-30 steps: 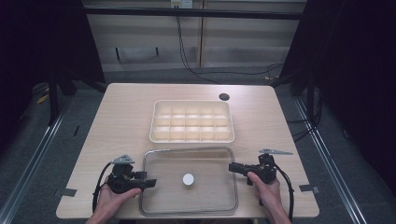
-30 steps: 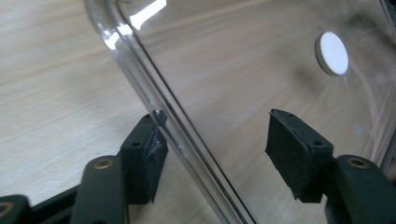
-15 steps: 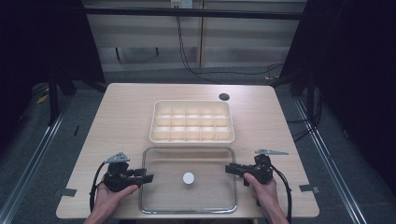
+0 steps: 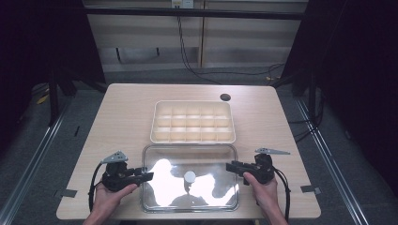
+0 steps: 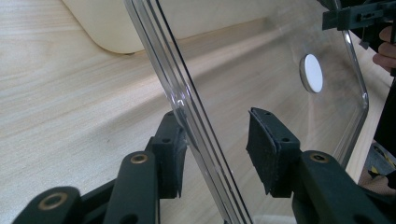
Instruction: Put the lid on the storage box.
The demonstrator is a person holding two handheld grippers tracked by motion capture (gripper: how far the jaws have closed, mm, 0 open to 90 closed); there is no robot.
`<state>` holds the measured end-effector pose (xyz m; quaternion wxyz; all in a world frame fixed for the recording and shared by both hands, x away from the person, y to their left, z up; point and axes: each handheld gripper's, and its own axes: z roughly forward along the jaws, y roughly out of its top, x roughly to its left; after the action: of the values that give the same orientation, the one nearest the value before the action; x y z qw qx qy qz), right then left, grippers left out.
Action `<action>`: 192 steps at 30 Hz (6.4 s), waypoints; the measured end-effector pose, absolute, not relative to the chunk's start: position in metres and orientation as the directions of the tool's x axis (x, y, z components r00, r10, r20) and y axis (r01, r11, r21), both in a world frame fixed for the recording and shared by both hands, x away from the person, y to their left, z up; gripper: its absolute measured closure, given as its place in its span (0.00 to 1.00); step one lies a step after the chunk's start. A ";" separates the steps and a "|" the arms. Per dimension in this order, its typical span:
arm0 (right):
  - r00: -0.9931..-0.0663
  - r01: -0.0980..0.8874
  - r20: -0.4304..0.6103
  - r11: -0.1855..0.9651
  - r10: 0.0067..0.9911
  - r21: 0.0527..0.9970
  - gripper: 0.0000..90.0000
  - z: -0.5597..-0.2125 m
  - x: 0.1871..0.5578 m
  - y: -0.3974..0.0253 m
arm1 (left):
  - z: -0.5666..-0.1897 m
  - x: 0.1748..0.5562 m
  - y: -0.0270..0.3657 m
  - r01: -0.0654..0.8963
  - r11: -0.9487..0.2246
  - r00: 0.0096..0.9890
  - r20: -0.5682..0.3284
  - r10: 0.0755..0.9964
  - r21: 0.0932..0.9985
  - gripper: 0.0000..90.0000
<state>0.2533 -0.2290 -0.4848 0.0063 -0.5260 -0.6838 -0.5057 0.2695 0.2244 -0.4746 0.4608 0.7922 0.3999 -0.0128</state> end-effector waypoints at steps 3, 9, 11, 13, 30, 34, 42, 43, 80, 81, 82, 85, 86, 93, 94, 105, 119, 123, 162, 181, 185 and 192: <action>-0.433 0.722 0.550 -0.090 0.714 0.686 0.68 -0.481 0.253 -0.230 | -0.471 0.269 0.225 0.637 -0.257 0.687 -0.383 0.618 0.727 0.66; -0.425 0.706 0.577 -0.143 0.698 0.694 0.73 -0.470 0.251 -0.233 | -0.462 0.268 0.225 0.621 -0.239 0.698 -0.388 0.602 0.747 0.70; -0.429 0.694 0.579 -0.157 0.693 0.702 0.74 -0.464 0.250 -0.234 | -0.459 0.267 0.225 0.615 -0.230 0.700 -0.387 0.600 0.754 0.73; -0.427 0.690 0.581 -0.165 0.693 0.704 0.74 -0.463 0.250 -0.234 | -0.456 0.266 0.225 0.610 -0.227 0.702 -0.384 0.600 0.759 0.74; -0.430 0.662 0.552 -0.166 0.714 0.731 0.71 -0.445 0.254 -0.235 | -0.441 0.272 0.223 0.580 -0.232 0.721 -0.359 0.593 0.781 0.79; -0.427 0.657 0.554 -0.176 0.715 0.733 0.71 -0.442 0.255 -0.236 | -0.439 0.273 0.221 0.577 -0.220 0.717 -0.359 0.597 0.786 0.79; -0.429 0.645 0.553 -0.186 0.714 0.741 0.71 -0.434 0.260 -0.237 | -0.429 0.279 0.220 0.569 -0.215 0.718 -0.352 0.601 0.794 0.79; -0.429 0.643 0.552 -0.187 0.715 0.743 0.71 -0.433 0.261 -0.237 | -0.429 0.280 0.220 0.570 -0.207 0.714 -0.355 0.603 0.795 0.79; -0.431 0.616 0.558 -0.221 0.710 0.756 0.70 -0.401 0.312 -0.233 | -0.392 0.323 0.220 0.544 -0.170 0.695 -0.327 0.640 0.822 0.78; -0.432 0.616 0.557 -0.219 0.710 0.757 0.70 -0.400 0.314 -0.233 | -0.390 0.325 0.221 0.542 -0.174 0.698 -0.324 0.639 0.822 0.78; -0.431 0.617 0.559 -0.220 0.708 0.755 0.70 -0.397 0.318 -0.232 | -0.389 0.327 0.221 0.541 -0.176 0.699 -0.323 0.638 0.823 0.78; -0.434 0.616 0.554 -0.214 0.711 0.758 0.70 -0.394 0.324 -0.232 | -0.387 0.333 0.222 0.540 -0.178 0.696 -0.317 0.644 0.823 0.78; -0.434 0.616 0.554 -0.214 0.711 0.758 0.70 -0.394 0.324 -0.232 | -0.386 0.335 0.222 0.541 -0.174 0.694 -0.320 0.645 0.823 0.78; -0.432 0.614 0.557 -0.221 0.710 0.758 0.70 -0.392 0.340 -0.231 | -0.382 0.350 0.220 0.545 -0.172 0.685 -0.317 0.655 0.821 0.78; -0.433 0.612 0.554 -0.219 0.711 0.759 0.70 -0.391 0.342 -0.232 | -0.381 0.352 0.220 0.545 -0.173 0.686 -0.318 0.654 0.820 0.78; -0.421 0.615 0.559 -0.227 0.714 0.755 0.70 -0.383 0.372 -0.236 | -0.376 0.382 0.214 0.554 -0.176 0.681 -0.321 0.658 0.814 0.78; -0.378 0.629 0.576 -0.255 0.724 0.734 0.70 -0.383 0.392 -0.239 | -0.372 0.409 0.208 0.571 -0.177 0.667 -0.327 0.670 0.801 0.77; -0.370 0.633 0.576 -0.256 0.729 0.731 0.70 -0.385 0.396 -0.240 | -0.374 0.416 0.207 0.578 -0.173 0.662 -0.334 0.671 0.798 0.76; -0.281 0.691 0.545 -0.227 0.790 0.686 0.65 -0.418 0.430 -0.236 | -0.407 0.459 0.201 0.660 -0.163 0.579 -0.358 0.732 0.734 0.73; -0.218 0.731 0.520 -0.215 0.826 0.648 0.55 -0.440 0.442 -0.227 | -0.431 0.470 0.202 0.714 -0.107 0.531 -0.434 0.728 0.692 0.69; -0.221 0.728 0.513 -0.210 0.830 0.653 0.55 -0.440 0.443 -0.226 | -0.433 0.472 0.202 0.720 -0.106 0.531 -0.446 0.721 0.686 0.68; -0.238 0.716 0.461 -0.166 0.855 0.678 0.51 -0.438 0.441 -0.224 | -0.434 0.471 0.202 0.718 -0.093 0.527 -0.452 0.720 0.689 0.68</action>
<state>0.4410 -0.2236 -0.4380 -0.0761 -0.6124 -0.6411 -0.4563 0.4707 0.2016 -0.4343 0.4658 0.7392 0.4865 0.0009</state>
